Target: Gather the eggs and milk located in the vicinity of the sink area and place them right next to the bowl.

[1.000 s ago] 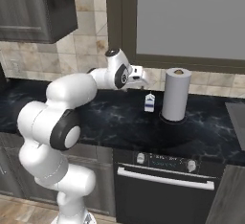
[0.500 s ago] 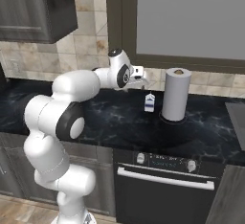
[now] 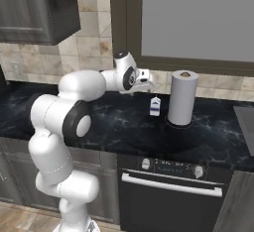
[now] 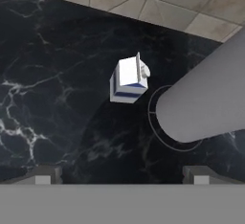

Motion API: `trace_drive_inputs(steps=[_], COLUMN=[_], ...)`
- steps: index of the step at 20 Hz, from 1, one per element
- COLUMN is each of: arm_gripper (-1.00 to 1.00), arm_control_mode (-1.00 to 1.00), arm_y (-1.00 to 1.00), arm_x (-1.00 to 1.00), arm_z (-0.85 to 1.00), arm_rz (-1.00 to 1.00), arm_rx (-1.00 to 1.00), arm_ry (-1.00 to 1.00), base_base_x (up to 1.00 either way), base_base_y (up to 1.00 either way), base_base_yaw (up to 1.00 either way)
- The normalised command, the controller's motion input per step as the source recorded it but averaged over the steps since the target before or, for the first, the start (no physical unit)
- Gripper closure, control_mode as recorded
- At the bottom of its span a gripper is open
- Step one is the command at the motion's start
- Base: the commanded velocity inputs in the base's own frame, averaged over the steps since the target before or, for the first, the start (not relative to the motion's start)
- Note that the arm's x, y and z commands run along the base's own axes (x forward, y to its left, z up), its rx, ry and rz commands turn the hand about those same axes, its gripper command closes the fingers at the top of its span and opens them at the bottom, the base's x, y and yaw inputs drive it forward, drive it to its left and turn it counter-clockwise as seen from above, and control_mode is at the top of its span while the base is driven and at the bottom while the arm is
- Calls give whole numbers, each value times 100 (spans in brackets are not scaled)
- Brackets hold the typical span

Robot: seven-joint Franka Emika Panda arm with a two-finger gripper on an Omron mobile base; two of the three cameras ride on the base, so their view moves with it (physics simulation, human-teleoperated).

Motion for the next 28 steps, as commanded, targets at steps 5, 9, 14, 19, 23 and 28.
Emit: trace_drive_inputs(steps=[5, 9, 14, 19, 23, 28], arm_gripper=[-100, -100, -100, -100, -100, -100], arm_control_mode=[-100, -100, -100, -100, -100, -100], arm_y=[-9, -10, -9, -15, -17, -4], arm_x=[12, 17, 19, 16, 14, 13], arm_z=[-12, -6, -7, -9, -4, -4], arm_rz=[0, 0, 0, 0, 0, 0], arm_rx=[0, 0, 1, 6, 8, 1], arm_ry=[0, 0, 6, 10, 6, 0], base_base_x=[0, 0, 0, 0, 0, 0], base_base_y=[0, 0, 0, 0, 0, 0], base_base_yaw=[0, 0, 0, 0, 0, 0])
